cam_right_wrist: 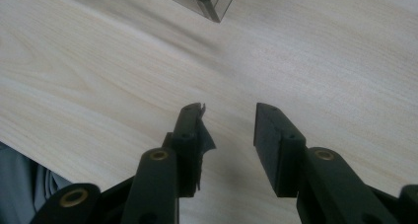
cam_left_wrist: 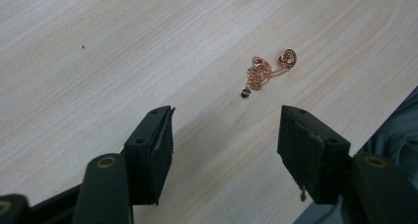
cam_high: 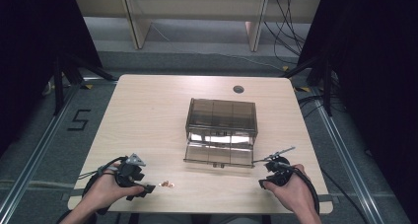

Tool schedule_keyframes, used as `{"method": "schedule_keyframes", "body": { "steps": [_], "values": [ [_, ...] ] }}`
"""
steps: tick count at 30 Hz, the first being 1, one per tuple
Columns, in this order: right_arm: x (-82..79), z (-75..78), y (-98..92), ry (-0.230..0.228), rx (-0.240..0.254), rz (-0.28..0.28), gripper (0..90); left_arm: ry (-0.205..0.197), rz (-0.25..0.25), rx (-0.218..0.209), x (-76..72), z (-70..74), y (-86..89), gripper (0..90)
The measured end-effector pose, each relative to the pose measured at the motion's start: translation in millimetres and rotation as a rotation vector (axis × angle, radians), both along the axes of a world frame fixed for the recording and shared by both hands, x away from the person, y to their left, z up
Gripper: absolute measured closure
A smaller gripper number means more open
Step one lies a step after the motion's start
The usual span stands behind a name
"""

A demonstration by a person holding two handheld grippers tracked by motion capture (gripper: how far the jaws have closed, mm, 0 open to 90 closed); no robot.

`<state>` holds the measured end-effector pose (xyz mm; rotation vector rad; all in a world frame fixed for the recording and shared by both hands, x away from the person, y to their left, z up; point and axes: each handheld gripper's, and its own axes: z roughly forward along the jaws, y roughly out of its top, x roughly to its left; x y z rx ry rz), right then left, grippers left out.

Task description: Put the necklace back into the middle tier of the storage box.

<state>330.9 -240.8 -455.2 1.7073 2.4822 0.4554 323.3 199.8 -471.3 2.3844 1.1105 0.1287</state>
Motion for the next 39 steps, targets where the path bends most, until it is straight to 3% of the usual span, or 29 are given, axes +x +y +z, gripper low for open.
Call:
{"method": "schedule_keyframes", "body": {
  "steps": [4,6,15,17,21,23,25,26,28,30,34,39],
  "values": [
    [-0.3,0.0,1.2,0.010,0.002,-0.002,65.5,0.014,-0.025,0.023,1.8,1.4,-5.1,38.7],
    [-1.5,-0.1,1.8,0.010,0.008,0.021,66.1,0.047,-0.064,0.044,3.5,1.9,-9.6,38.9],
    [-1.3,-1.5,5.3,0.007,-0.011,0.044,65.7,0.047,-0.111,0.048,10.0,6.5,-24.0,44.8],
    [-1.1,-1.8,7.2,0.015,0.003,0.038,65.2,0.043,-0.116,0.056,11.6,7.5,-27.0,45.7],
    [-0.3,-3.5,9.5,0.019,-0.014,0.027,63.7,0.039,-0.144,0.079,15.1,7.9,-34.6,48.1],
    [-0.6,-2.3,10.1,0.021,0.015,0.021,61.8,0.052,-0.159,0.076,15.6,8.1,-40.3,49.5],
    [-0.8,-1.5,9.2,0.020,0.018,0.032,61.8,0.054,-0.175,0.087,15.9,8.8,-44.7,50.1],
    [-1.3,-0.9,10.1,0.017,0.013,0.019,61.8,0.053,-0.218,0.122,18.6,9.9,-46.4,50.1],
    [-2.7,-0.3,10.1,0.013,0.014,0.016,61.8,0.066,-0.216,0.125,18.6,8.3,-50.6,50.8],
    [-2.9,-1.0,9.4,0.020,0.016,0.021,61.4,0.070,-0.236,0.160,20.2,6.5,-54.6,51.2],
    [-2.7,-0.9,6.5,0.012,0.020,0.025,60.7,0.074,-0.246,0.190,22.4,7.0,-61.8,51.1],
    [-4.4,1.9,4.4,0.011,0.028,0.021,60.3,0.089,-0.253,0.201,24.9,7.9,-67.2,51.1]
  ]
}}
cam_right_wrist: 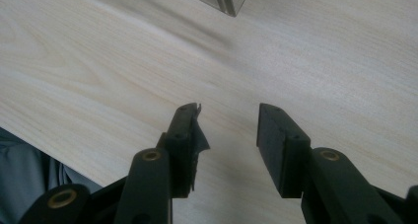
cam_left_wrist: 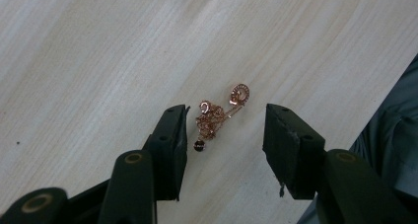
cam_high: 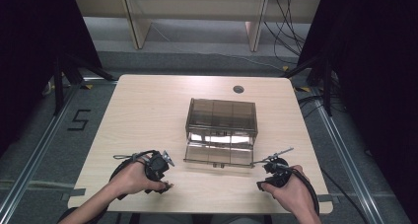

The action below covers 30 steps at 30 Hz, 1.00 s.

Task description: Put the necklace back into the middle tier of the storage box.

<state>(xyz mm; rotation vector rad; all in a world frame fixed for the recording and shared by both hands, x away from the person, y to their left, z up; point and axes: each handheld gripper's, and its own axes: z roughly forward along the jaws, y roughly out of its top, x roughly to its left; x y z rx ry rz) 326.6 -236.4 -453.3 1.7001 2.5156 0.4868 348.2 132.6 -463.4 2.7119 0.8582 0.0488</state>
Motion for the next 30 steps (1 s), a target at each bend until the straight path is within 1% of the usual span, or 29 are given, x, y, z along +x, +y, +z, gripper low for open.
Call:
{"method": "schedule_keyframes", "body": {
  "steps": [1,2,3,6,7,8,9,10,11,12,13,14,15,16,17,20,21,22,26,27,28,30],
  "values": [
    [-0.2,0.1,0.0,-0.001,-0.002,-0.010,60.2,0.000,-0.005,0.006,1.1,-0.4,-0.7,51.1],
    [-0.4,-0.1,-0.7,-0.002,-0.002,-0.007,60.1,0.003,0.000,0.011,1.3,-1.1,-1.5,51.1],
    [-0.7,-0.3,-1.5,-0.005,-0.002,-0.006,59.9,0.009,-0.012,0.022,3.4,-2.0,-1.6,51.1],
    [-0.8,0.5,-1.6,-0.003,0.003,-0.009,59.8,0.015,-0.010,0.018,4.9,-3.3,-0.9,51.4],
    [-0.8,0.7,-2.1,-0.006,0.004,-0.007,59.7,0.016,-0.003,0.009,5.0,-4.2,-0.8,51.8],
    [-0.6,1.0,-1.8,-0.006,0.003,-0.013,59.5,0.016,-0.004,0.011,5.3,-4.6,-0.4,52.3],
    [-0.6,1.3,-2.0,-0.007,0.003,-0.015,59.2,0.017,-0.009,0.016,5.8,-4.6,0.0,52.6],
    [0.2,0.4,-2.7,-0.012,-0.014,-0.015,58.8,0.017,-0.012,0.021,6.0,-4.8,0.1,53.3],
    [0.0,0.6,-2.4,-0.007,0.005,-0.010,58.8,0.017,-0.014,0.025,6.1,-5.0,0.0,53.4],
    [0.0,0.3,-1.6,-0.003,0.001,-0.018,58.7,0.021,-0.016,0.034,6.9,-5.6,-0.6,53.5],
    [-0.2,0.0,-1.0,0.002,0.006,-0.019,58.6,0.021,-0.016,0.034,6.9,-5.6,-0.6,53.6],
    [-0.2,0.0,-1.0,0.002,0.006,-0.019,58.6,0.023,-0.026,0.051,8.1,-5.0,-0.9,53.6],
    [-0.2,0.0,-0.5,-0.001,0.005,-0.013,58.6,0.011,-0.016,0.056,8.3,-4.8,-3.5,54.4],
    [-0.2,0.0,-0.5,-0.001,0.005,-0.013,58.6,0.011,-0.016,0.056,8.3,-4.8,-3.5,54.8],
    [-0.3,-0.2,-0.1,-0.004,0.003,-0.016,58.4,0.011,-0.025,0.068,9.0,-3.7,-4.5,54.8],
    [-0.6,-0.3,-0.9,-0.002,0.005,-0.012,58.0,0.010,-0.026,0.082,8.4,-3.7,-6.8,56.5],
    [-0.4,-1.2,-1.5,-0.007,-0.005,-0.017,57.8,0.007,-0.027,0.087,8.2,-4.4,-7.3,57.6],
    [-0.6,-0.5,-1.7,0.002,0.006,-0.018,57.8,0.008,-0.038,0.098,8.5,-4.7,-7.3,58.1],
    [-0.6,0.6,-2.1,-0.003,0.007,-0.014,57.6,0.013,-0.033,0.099,7.5,-7.2,-8.7,60.2],
    [-0.5,0.8,-2.1,-0.005,0.007,-0.014,57.6,0.016,-0.048,0.113,8.2,-6.7,-8.3,60.8],
    [-0.5,0.8,-1.9,-0.006,0.007,-0.018,57.5,0.010,-0.040,0.108,7.5,-7.7,-8.7,61.7],
    [0.2,0.4,-2.4,-0.009,0.008,-0.003,57.5,0.008,-0.042,0.114,7.3,-8.2,-8.8,63.0]
  ]
}}
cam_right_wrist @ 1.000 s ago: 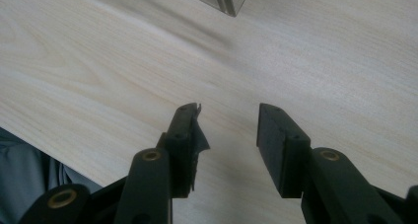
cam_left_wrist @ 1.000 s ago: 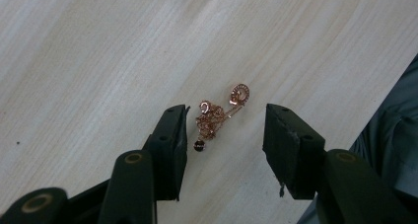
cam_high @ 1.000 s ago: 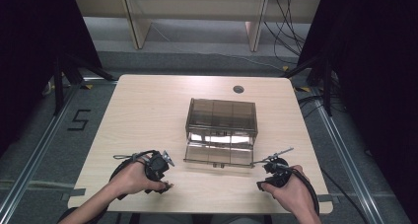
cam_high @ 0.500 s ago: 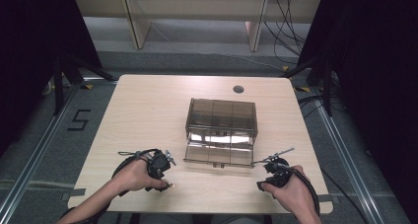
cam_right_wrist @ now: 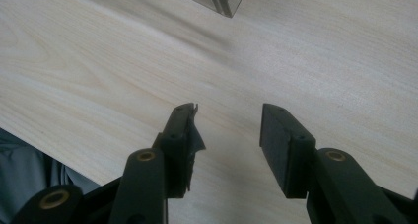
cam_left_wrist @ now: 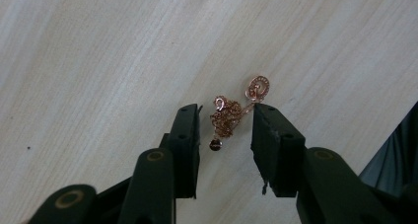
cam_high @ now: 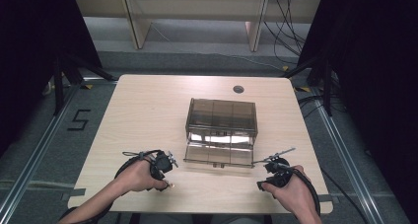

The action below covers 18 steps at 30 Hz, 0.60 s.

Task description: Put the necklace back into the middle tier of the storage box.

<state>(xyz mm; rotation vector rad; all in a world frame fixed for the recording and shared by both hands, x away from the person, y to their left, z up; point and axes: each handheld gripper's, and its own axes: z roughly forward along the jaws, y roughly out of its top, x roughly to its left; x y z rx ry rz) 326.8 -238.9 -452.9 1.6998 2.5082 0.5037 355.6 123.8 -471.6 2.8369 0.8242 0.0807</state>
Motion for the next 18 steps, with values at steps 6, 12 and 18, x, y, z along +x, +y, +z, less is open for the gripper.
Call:
{"method": "schedule_keyframes", "body": {
  "steps": [6,12,18],
  "values": [
    [-0.4,0.7,1.3,0.005,0.005,0.001,57.1,-0.005,-0.013,0.020,-0.3,-0.9,-0.9,66.4],
    [-0.5,0.3,1.0,0.004,0.004,-0.005,56.8,0.001,-0.035,0.034,-0.1,-1.9,-1.1,69.7],
    [-0.5,0.4,0.9,0.005,0.006,-0.006,56.7,0.006,-0.041,0.044,-0.2,-3.1,-2.0,73.1]
  ]
}}
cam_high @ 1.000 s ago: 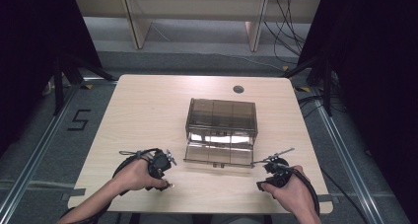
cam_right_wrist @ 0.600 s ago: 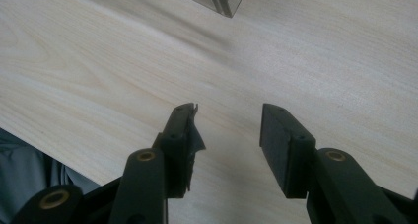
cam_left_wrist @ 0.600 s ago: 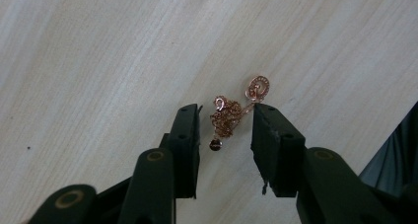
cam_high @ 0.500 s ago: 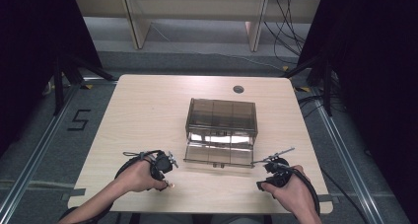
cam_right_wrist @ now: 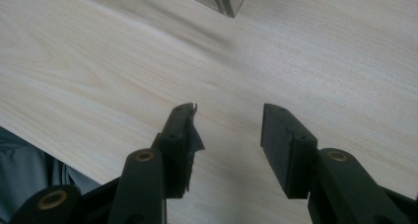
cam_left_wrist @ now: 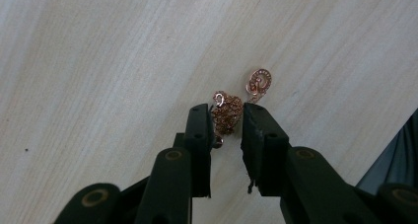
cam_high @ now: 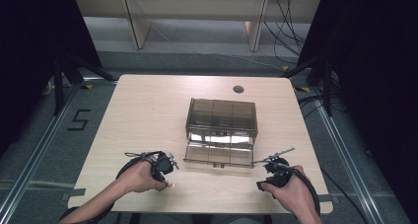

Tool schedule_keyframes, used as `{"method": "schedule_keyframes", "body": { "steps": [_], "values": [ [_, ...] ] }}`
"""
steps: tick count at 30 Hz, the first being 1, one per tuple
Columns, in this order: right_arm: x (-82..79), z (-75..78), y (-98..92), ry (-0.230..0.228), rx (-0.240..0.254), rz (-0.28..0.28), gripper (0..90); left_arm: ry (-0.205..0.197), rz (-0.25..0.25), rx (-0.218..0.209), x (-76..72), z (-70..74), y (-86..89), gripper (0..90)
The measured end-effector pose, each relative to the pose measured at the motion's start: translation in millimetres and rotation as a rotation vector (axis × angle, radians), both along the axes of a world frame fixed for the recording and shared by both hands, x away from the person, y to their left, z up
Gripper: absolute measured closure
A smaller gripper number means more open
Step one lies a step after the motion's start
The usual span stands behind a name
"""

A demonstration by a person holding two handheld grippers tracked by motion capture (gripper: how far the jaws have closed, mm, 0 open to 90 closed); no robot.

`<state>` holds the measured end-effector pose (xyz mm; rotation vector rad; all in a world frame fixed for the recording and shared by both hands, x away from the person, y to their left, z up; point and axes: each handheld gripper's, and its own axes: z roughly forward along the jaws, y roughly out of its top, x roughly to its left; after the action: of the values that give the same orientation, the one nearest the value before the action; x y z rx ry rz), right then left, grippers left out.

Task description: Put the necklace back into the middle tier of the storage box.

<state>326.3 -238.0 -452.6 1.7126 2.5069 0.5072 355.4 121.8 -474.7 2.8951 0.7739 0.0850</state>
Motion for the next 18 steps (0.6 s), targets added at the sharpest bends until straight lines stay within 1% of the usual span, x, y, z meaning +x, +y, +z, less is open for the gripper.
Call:
{"method": "schedule_keyframes", "body": {
  "steps": [3,5,10,12,14,15,17,18],
  "values": [
    [0.0,-0.2,0.0,0.000,0.000,0.000,56.6,-0.001,-0.002,-0.003,-0.8,-1.9,-0.6,74.2],
    [-0.1,-0.3,0.1,0.000,0.000,0.000,56.5,0.004,-0.010,0.014,-0.7,-2.6,-1.2,75.6],
    [-0.1,-0.3,0.0,-0.001,0.000,0.001,56.4,-0.001,-0.009,0.018,-0.8,-2.8,-1.7,78.3],
    [-0.1,-0.3,0.1,-0.001,0.000,0.001,56.4,-0.009,-0.012,0.030,-1.4,-2.9,-2.6,79.9],
    [-0.2,-0.4,0.1,0.000,0.000,0.000,56.3,-0.016,-0.012,0.030,-1.8,-3.3,-3.0,81.7],
    [-0.2,-0.5,0.1,0.001,0.001,0.000,56.3,-0.028,-0.020,0.039,-1.8,-3.6,-3.7,81.7],
    [-0.2,-1.1,1.1,0.002,-0.006,-0.007,56.2,-0.032,-0.024,0.049,-1.7,-3.4,-4.3,85.0],
    [-0.2,-1.2,0.9,0.002,-0.007,-0.004,56.2,-0.034,-0.022,0.046,-1.7,-3.4,-4.4,85.7]
  ]
}}
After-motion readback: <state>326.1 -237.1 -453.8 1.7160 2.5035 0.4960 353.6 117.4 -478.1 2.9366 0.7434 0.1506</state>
